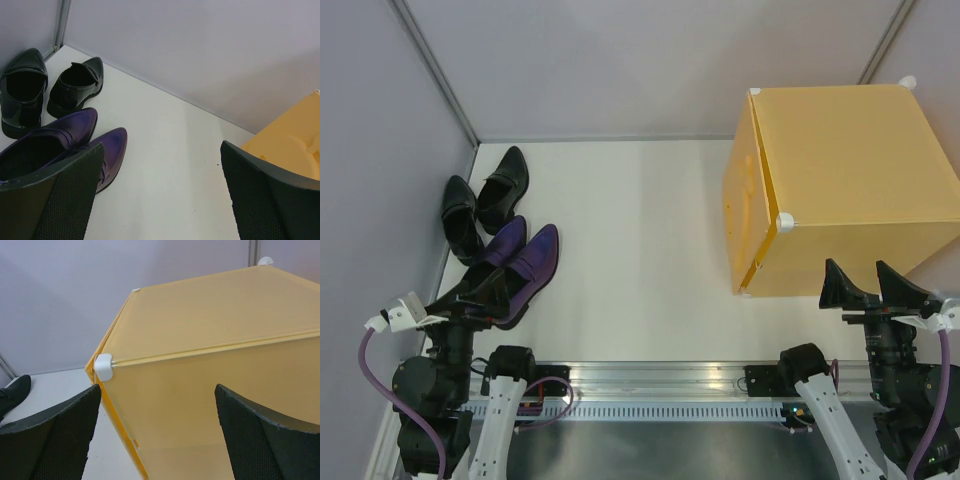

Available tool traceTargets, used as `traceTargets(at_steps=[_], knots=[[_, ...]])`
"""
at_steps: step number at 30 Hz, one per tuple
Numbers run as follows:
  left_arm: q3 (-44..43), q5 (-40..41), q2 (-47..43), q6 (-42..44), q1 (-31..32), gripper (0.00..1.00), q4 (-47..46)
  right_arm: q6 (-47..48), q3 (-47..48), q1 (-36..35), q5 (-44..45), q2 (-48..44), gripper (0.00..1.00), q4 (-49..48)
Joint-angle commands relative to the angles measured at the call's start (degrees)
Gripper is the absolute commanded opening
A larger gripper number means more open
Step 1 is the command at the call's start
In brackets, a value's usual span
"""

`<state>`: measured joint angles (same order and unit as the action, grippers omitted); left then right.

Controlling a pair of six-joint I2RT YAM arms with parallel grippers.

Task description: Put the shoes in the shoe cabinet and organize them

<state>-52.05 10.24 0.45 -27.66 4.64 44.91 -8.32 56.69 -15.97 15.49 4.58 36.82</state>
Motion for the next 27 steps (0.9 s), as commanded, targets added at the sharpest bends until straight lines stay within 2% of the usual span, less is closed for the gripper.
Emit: traceTargets(at_steps=[1,6,9,12,18,27], knots=[[-0.07,0.13,-2.38,-1.78,0.28,1.00,0.01,0.40,1.67,-0.29,0.60,-0.10,0.98,0.71],[0.28,-1.01,-1.77,-1.34,0.28,1.00,-0.08,0.85,3.87,-0.21,0.51,2.36,0.98,3.87],[0.72,-1.62,-1.15,-1.26,0.28,1.00,-0.08,2.16,4.22,-0.29,-4.47,4.38,0.98,5.28],[0.81,-3.12,-0.80,-1.08,0.28,1.00,-0.08,0.85,4.92,-0.29,-3.62,6.66,0.98,7.03],[1.60,-7.77,5.34,-0.20,0.28,1.00,-0.08,0.14,9.93,-0.38,-5.02,13.42,0.98,10.73],[1.34,-16.47,17.56,3.84,0.28,1.00,-0.52,-0.82,17.22,0.23,-21.54,24.33,0.98,13.63]])
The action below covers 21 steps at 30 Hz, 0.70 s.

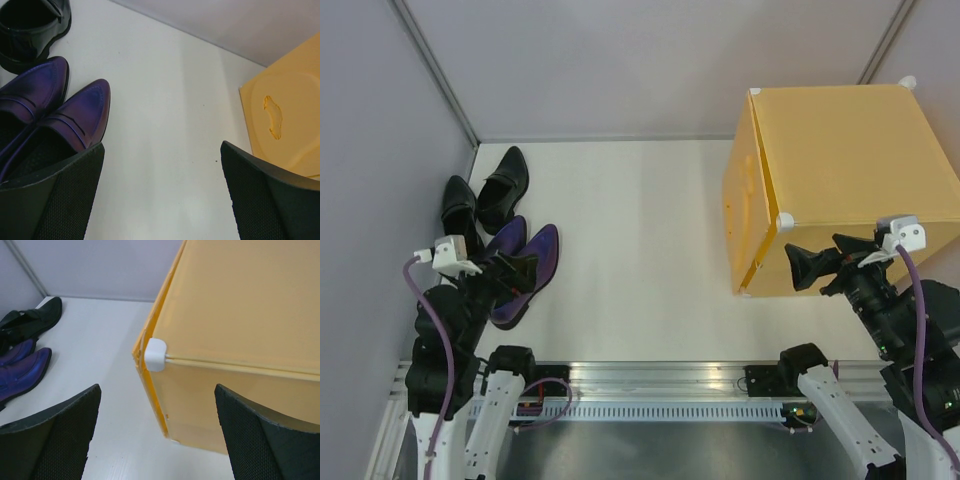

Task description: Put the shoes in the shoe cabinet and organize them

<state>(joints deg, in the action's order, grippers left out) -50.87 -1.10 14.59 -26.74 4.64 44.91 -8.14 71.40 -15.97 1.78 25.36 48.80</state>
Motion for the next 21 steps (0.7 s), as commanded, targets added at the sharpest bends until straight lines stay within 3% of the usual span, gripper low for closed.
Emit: traceTargets(at_steps=[1,6,15,21], knots=[[0.16,-5.31,5.95,3.01,0.28,1.00,-0.52,-1.26,2.96,0.76,-9.32,4.33,0.98,1.74],[2.35,-6.45,10.19,3.89,0.28,1.00,-3.41,-2.84,7.43,2.43,-15.58,8.82,0.98,0.95],[9.38,-4.96,11.51,4.77,0.28,1.00,-9.57,-4.95,12.97,5.68,-17.15,15.85,0.98,1.65],[9.39,-4.00,11.95,5.12,0.28,1.00,-9.84,-5.91,14.30,7.18,-17.16,19.02,0.98,0.87]])
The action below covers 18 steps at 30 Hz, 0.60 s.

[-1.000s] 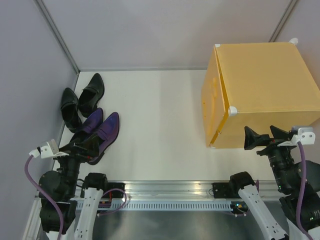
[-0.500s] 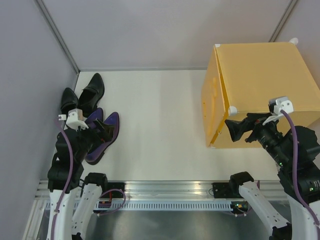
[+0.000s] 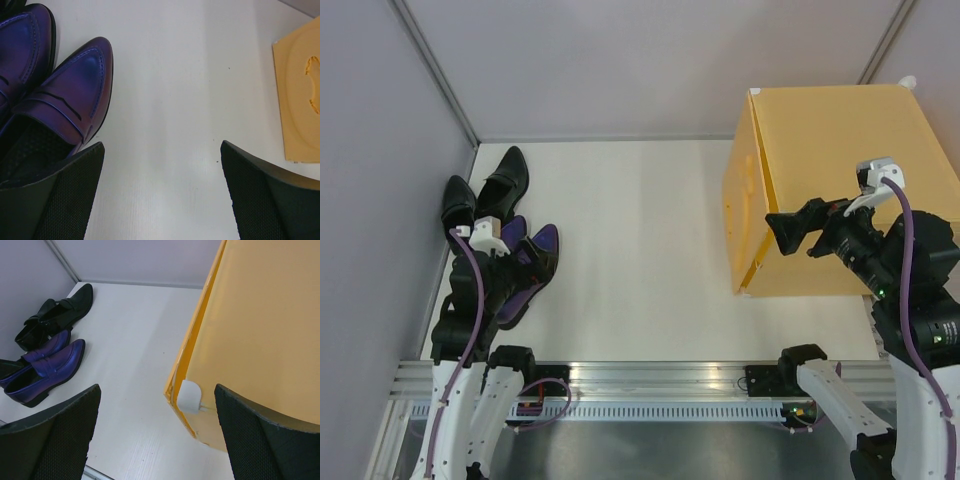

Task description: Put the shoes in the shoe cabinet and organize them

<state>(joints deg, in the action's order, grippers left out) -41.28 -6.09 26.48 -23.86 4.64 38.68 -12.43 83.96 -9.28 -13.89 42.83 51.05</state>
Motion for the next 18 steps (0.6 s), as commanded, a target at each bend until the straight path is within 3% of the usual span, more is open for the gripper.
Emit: traceTargets(at_steps=[1,18], knots=[[-0.21,1.08,-0.02,2.24,0.28,1.00,-3.61,-1.81,1.64,0.58,-2.10,1.90,0.98,-1.74],[0.23,2.22,0.15,1.88,0.19,1.00,-3.61,-2.78,5.76,-1.00,-1.41,10.86,0.96,-3.76]])
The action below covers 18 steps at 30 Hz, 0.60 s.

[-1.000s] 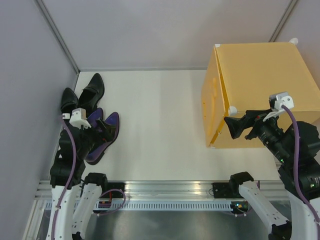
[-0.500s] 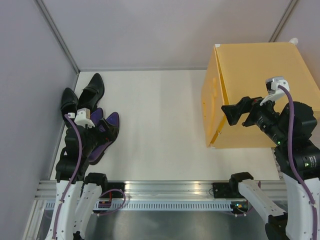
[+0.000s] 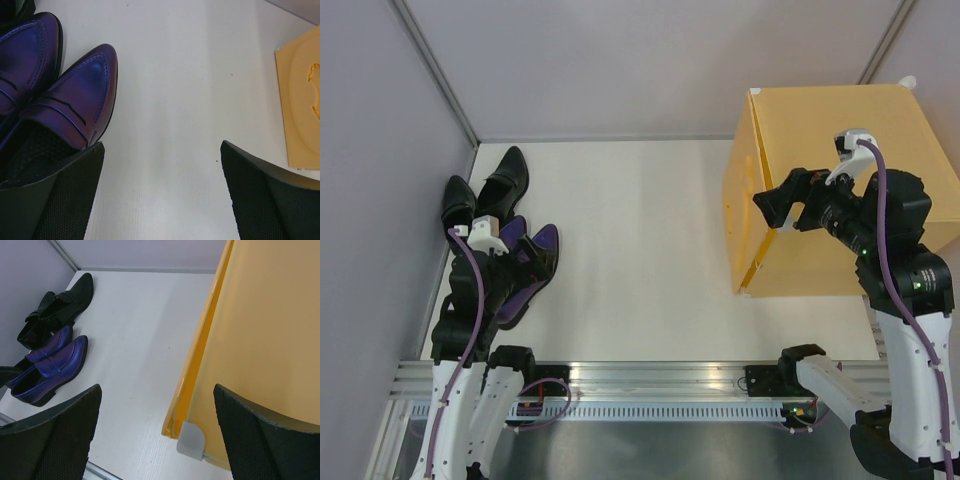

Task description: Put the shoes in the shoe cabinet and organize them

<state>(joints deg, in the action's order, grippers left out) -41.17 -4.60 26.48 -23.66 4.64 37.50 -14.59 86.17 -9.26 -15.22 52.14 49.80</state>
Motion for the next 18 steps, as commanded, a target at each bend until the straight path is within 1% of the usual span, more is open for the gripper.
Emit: traceTargets(at_steps=[1,6,9,10,18], knots=[[0.12,0.65,0.15,1.60,0.19,1.00,-2.43,-0.44,4.35,-1.64,0.89,3.48,0.96,-2.34],[0.12,1.00,0.24,1.77,0.19,1.00,-2.43,0.70,8.31,-7.08,10.11,9.37,0.96,-1.99],[0.21,1.17,0.15,1.78,0.10,1.00,-2.43,0.79,9.54,-11.64,16.26,13.59,0.96,-2.08],[0.21,1.26,0.15,1.95,0.10,1.00,-2.34,0.79,9.72,-12.27,19.58,14.12,0.96,-2.25],[0.21,1.00,0.06,2.13,0.10,1.00,-2.34,1.67,10.33,-14.56,27.00,17.82,0.96,-1.29]])
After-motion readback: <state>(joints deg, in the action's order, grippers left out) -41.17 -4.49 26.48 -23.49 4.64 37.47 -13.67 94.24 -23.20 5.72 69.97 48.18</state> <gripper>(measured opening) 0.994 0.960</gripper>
